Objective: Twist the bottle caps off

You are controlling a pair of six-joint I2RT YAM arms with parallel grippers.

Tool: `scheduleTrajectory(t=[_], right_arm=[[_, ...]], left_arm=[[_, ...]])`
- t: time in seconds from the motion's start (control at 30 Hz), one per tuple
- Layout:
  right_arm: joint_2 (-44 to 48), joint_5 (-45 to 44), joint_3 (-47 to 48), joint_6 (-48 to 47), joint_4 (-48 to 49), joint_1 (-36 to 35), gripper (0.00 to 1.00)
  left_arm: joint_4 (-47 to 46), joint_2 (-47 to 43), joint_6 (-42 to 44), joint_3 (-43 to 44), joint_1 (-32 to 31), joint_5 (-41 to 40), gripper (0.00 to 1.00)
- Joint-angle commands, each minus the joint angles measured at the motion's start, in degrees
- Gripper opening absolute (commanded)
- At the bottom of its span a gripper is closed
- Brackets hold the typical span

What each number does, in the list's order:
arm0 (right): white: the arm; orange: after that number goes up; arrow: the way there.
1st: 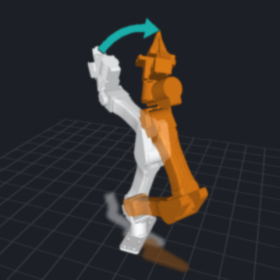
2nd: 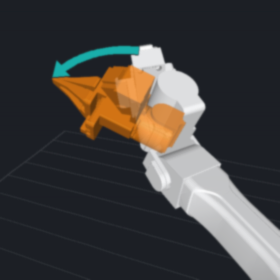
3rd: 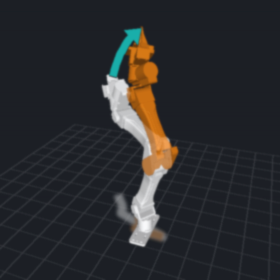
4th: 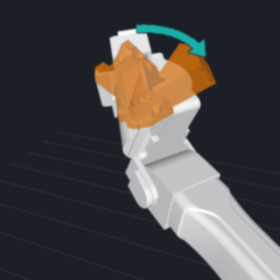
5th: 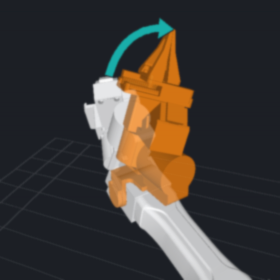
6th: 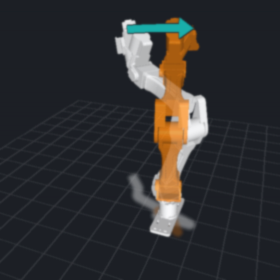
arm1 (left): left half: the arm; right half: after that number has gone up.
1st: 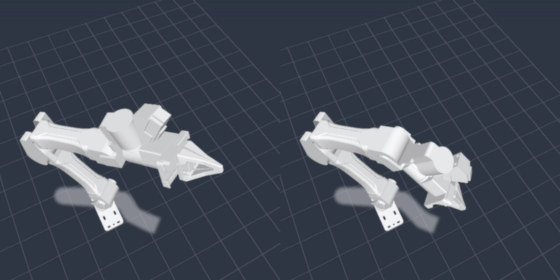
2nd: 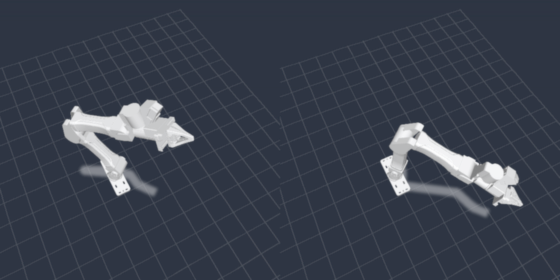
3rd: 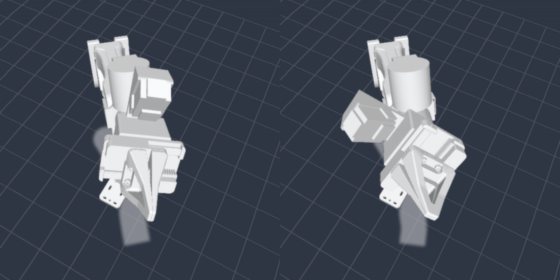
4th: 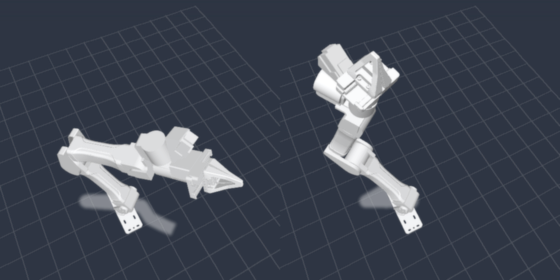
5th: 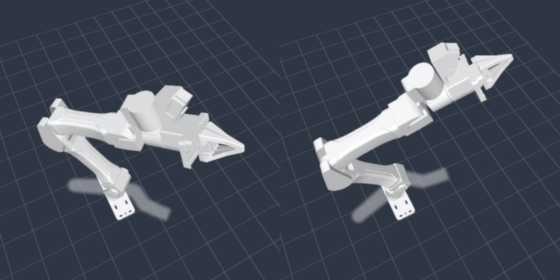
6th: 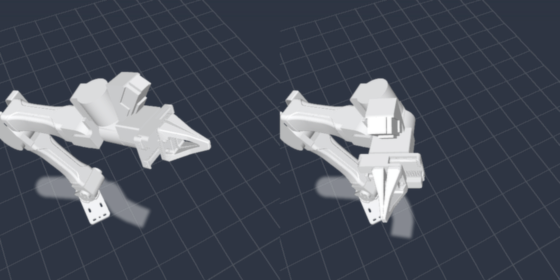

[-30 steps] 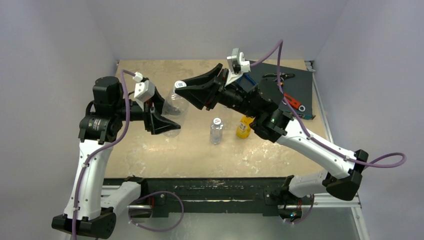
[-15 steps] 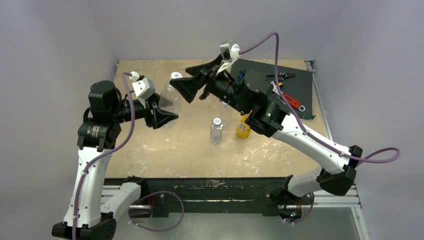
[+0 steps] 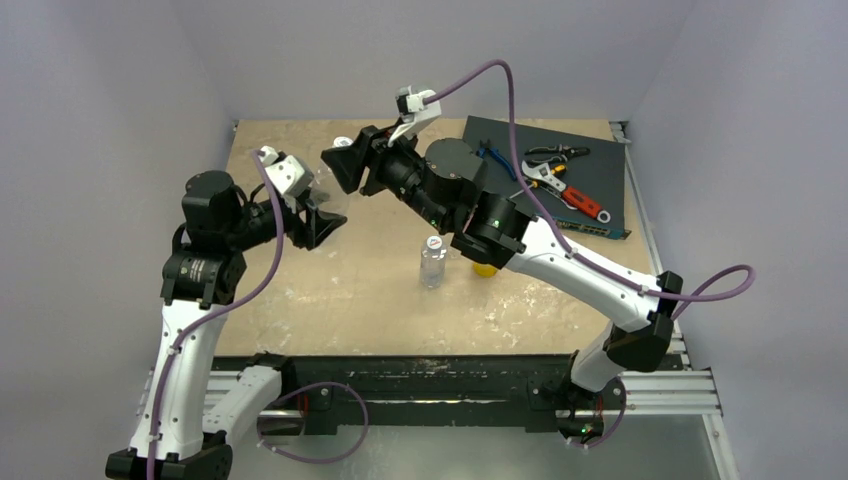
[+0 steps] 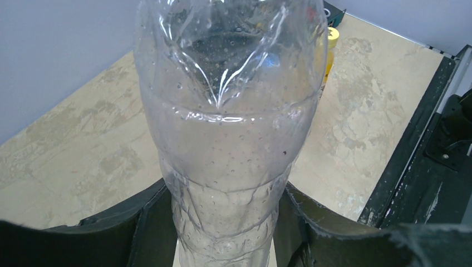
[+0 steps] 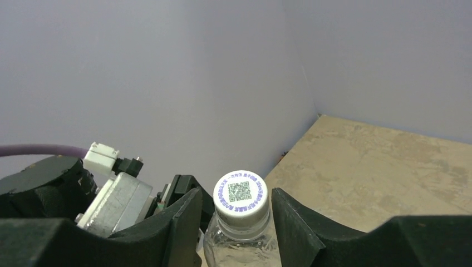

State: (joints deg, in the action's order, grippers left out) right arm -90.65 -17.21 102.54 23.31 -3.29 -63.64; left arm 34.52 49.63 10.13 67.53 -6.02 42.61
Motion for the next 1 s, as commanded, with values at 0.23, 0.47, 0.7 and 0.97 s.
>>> scheduleTrajectory(t=[0.23, 0.47, 0.7, 0.97], right_arm=[[-1.90, -3.30, 6.28, -0.72, 1.20, 0.00, 0.40], [-2.58, -1.81, 6.01, -0.55, 0.75, 0.00, 0.18], [1.15, 5.81, 3.04, -2.59, 1.46, 1.72, 0.00], [11.31, 41.81, -9.81, -3.56, 14.31, 8.36, 0.00]], left_arm=[[-2.62, -0.77, 0.77, -0.86, 0.21, -0.70, 0.21], [-3.25, -0.30, -0.69, -0.28, 0.22, 0.93, 0.20], [-2.39, 1.43, -4.59, 3.57, 0.21, 13.28, 0.18], [-8.86, 3.97, -16.44, 5.51, 0.22, 30.83, 0.13]])
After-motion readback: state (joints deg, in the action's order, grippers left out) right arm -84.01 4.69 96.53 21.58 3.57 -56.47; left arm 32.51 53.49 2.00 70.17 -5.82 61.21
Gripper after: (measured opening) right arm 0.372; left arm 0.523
